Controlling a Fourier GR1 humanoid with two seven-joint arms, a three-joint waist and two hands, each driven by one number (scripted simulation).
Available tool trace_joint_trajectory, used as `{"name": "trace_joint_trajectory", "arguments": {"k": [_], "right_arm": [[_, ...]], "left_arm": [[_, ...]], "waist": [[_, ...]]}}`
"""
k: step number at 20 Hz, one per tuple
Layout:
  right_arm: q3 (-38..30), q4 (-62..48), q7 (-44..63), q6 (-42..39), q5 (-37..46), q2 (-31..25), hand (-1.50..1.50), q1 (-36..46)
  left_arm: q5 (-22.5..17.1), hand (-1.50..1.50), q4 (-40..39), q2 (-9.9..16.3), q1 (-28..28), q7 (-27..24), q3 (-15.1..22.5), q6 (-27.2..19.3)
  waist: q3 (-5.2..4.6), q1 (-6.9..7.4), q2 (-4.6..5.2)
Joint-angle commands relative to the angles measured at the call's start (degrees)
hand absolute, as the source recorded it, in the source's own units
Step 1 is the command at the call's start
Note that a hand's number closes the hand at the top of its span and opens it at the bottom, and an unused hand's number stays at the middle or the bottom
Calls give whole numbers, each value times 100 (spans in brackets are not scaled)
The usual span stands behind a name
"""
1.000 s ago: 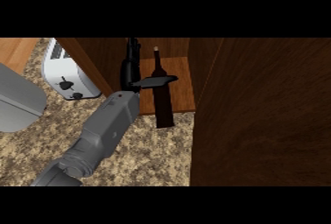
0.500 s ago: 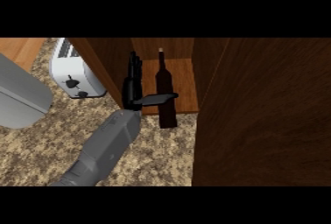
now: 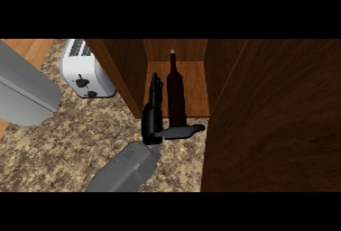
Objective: Pick up the wine, place it into the cabinet and close the cabinet
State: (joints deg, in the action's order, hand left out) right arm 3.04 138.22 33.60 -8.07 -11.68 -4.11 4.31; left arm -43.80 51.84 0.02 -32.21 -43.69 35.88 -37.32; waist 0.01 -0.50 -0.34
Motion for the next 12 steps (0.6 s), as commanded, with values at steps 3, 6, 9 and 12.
{"name": "trace_joint_trajectory", "arguments": {"k": [3, 6, 9, 12], "right_arm": [[-152, 416, -228, -182, -127, -46, -150, -439], [116, 611, 336, 200, 59, 47, -150, -60], [-154, 775, 280, 42, -241, -106, -150, -270], [56, 662, 150, 63, 33, -12, -150, -277]], "left_arm": [[555, -150, 1399, -1, 567, 406, 339, -674], [743, -150, 2099, 1, 1494, 185, 716, -670], [1014, -150, 2821, 101, 1608, 634, 851, -1198], [1288, -150, 3635, 563, 1982, 979, 969, -1505]], "waist": [[2, 43, 14], [-2, 70, 10], [0, 51, 9], [0, 72, 6]]}}
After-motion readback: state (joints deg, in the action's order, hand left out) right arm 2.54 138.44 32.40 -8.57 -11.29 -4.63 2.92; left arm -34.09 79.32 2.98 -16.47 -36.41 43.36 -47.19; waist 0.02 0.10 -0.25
